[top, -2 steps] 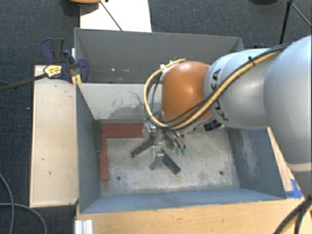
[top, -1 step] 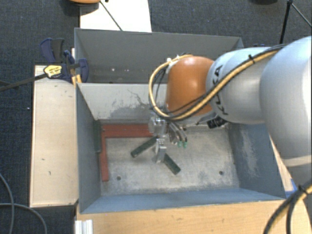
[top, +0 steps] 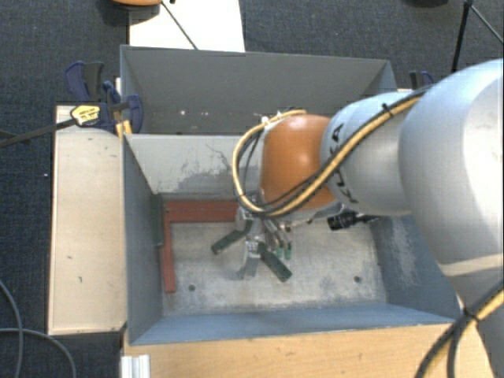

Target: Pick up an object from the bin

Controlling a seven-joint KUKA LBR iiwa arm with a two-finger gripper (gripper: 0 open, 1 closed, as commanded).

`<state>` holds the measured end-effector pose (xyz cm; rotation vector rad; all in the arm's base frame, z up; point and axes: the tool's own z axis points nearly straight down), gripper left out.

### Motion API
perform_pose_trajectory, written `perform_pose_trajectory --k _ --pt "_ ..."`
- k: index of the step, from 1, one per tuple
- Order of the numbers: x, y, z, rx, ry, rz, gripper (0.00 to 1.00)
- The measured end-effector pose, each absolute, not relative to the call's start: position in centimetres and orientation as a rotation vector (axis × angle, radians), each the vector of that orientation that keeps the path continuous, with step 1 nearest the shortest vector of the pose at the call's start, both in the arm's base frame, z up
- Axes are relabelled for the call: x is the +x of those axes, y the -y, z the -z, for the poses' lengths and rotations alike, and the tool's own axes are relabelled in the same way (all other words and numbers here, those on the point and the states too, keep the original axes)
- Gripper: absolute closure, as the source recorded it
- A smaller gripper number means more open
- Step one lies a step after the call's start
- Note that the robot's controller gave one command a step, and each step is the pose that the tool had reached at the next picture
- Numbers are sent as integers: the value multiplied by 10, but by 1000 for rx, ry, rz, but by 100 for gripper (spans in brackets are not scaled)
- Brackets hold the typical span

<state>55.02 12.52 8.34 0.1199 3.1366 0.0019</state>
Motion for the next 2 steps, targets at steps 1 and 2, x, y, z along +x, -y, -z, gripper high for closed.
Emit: perform_pose_trajectory --k 1,2 --pt "566 -142 -72 111 -3136 -3 100" --pt "566 -142 -71 114 -3137 -3 0"
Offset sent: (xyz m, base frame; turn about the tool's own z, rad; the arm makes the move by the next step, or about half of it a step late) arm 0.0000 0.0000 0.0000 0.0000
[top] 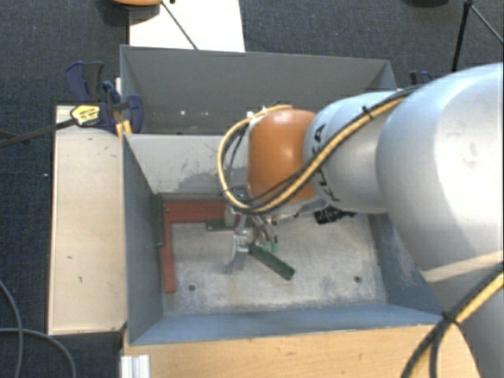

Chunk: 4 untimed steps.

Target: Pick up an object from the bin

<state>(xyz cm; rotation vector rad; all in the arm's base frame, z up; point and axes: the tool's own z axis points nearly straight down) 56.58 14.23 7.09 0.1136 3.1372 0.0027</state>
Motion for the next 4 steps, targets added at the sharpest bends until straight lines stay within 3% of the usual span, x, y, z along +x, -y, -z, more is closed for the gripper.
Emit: perform_pose_trajectory --k 1,2,3,4 --pt "566 -142 -72 121 -3135 -4 100" --pt "566 -142 -72 122 -3135 -4 100" --pt "569 -139 -113 96 -3143 0 100" --pt "572 -141 -156 95 -3138 -2 0"
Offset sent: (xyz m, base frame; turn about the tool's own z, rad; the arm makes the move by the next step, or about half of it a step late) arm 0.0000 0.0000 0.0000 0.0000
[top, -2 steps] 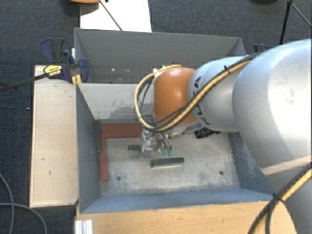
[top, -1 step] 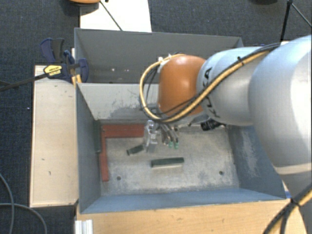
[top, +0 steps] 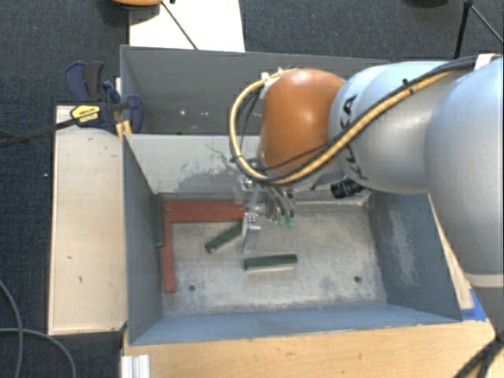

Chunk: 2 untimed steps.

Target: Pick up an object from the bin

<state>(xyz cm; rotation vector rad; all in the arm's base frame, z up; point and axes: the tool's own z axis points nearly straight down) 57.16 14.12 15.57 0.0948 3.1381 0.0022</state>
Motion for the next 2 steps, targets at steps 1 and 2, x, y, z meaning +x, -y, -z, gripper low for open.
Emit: perform_pose_trajectory --k 1,2 --pt "572 -142 -148 95 -3140 -2 0" --pt "559 -140 -94 117 -3132 -5 0"
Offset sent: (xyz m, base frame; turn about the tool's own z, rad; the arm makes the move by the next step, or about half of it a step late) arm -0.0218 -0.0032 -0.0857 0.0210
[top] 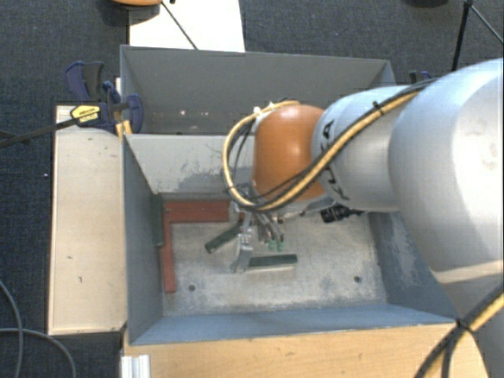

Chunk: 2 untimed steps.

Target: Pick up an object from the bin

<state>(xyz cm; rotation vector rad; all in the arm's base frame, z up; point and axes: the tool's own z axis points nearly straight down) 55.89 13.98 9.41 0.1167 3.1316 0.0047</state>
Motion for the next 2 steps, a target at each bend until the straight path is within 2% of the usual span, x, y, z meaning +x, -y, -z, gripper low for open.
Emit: perform_pose_trajectory --k 1,2 --pt "535 -138 -72 -429 -3108 -2 100" --pt "535 -138 -71 -424 -3111 -2 0"
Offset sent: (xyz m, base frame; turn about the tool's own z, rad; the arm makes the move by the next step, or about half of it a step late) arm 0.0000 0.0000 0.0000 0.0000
